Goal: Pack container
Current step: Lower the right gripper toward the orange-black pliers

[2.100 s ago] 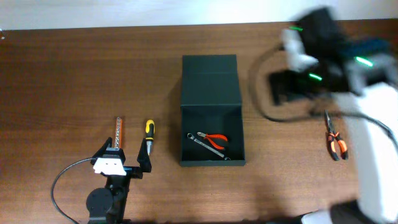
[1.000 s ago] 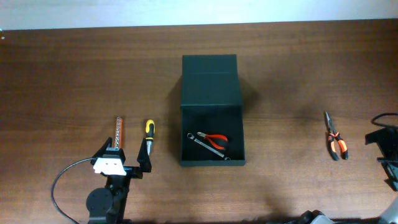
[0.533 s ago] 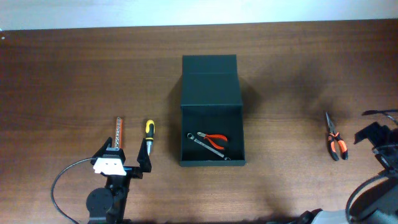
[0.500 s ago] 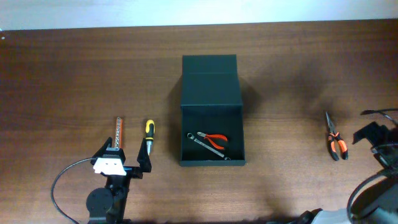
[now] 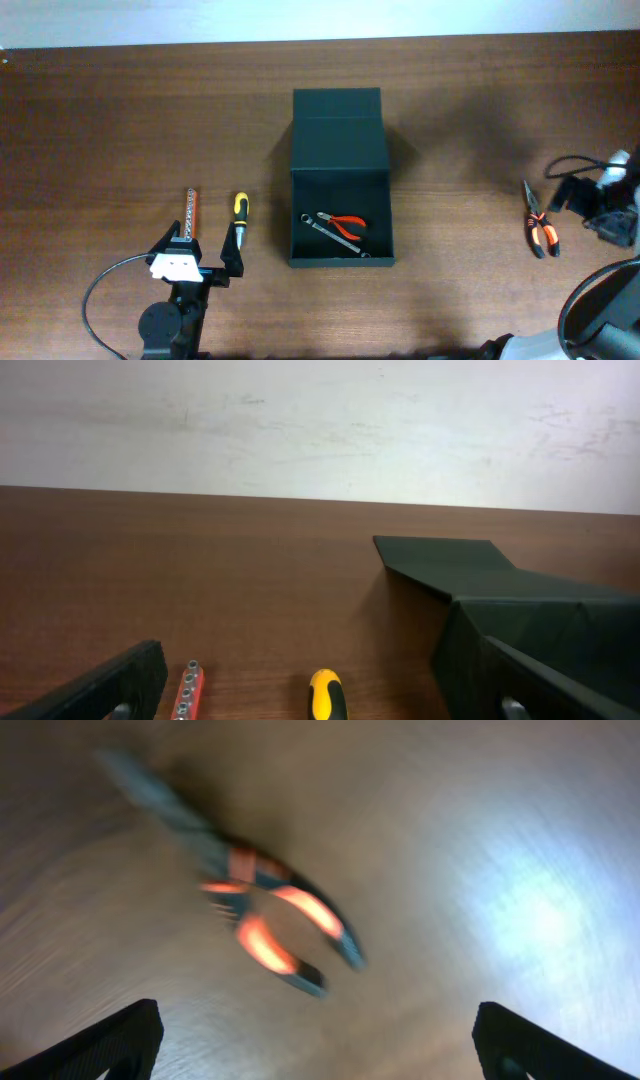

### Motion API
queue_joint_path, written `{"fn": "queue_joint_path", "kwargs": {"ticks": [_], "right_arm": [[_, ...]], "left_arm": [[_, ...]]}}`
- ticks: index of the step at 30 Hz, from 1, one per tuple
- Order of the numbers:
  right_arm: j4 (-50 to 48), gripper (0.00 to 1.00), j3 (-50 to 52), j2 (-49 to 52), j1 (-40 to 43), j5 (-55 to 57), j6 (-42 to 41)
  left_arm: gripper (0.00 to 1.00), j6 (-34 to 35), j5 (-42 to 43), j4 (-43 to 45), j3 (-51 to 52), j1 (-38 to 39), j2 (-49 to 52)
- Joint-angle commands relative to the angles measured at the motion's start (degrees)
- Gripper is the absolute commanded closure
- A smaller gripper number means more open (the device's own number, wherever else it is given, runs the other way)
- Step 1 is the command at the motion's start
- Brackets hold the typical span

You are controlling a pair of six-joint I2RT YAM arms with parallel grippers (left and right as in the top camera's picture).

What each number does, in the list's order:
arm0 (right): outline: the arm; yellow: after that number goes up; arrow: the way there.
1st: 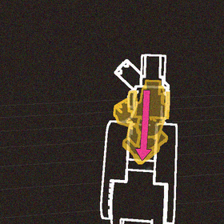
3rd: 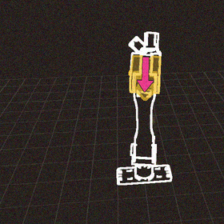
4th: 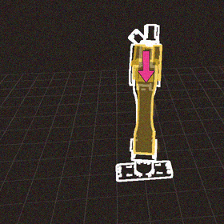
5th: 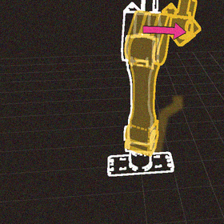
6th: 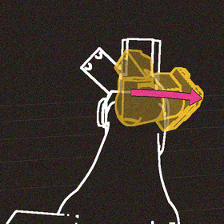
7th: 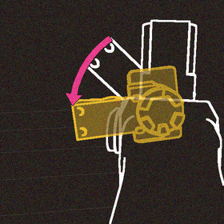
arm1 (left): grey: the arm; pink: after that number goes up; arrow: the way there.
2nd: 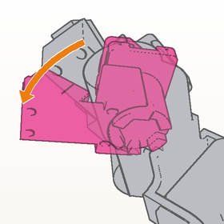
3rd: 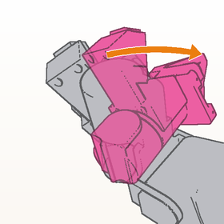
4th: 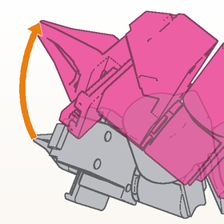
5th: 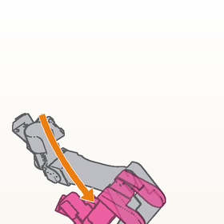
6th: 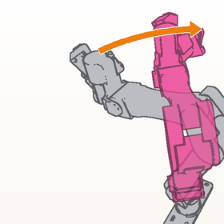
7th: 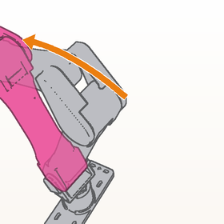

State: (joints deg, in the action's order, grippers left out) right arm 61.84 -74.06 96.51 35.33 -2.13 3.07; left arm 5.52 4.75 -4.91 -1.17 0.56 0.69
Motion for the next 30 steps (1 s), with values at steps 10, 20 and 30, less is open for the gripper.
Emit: {"fn": "queue_joint_path", "kwargs": {"ticks": [10,20,30], "right_arm": [[-2.6,0.01,4.1,0.4,-12.1,6.0,14.1],[-2.5,0.01,6.0,0.5,-12.1,5.2,13.0],[-1.1,0.01,6.0,4.1,-12.1,5.2,12.5]], "left_arm": [[0.01,-0.9,0.9,0.1,0.3,-0.3,-0.3],[0.01,-0.9,0.9,0.1,0.3,-0.3,-0.3],[0.01,-0.9,0.9,0.1,0.3,-0.3,-0.3]]}}
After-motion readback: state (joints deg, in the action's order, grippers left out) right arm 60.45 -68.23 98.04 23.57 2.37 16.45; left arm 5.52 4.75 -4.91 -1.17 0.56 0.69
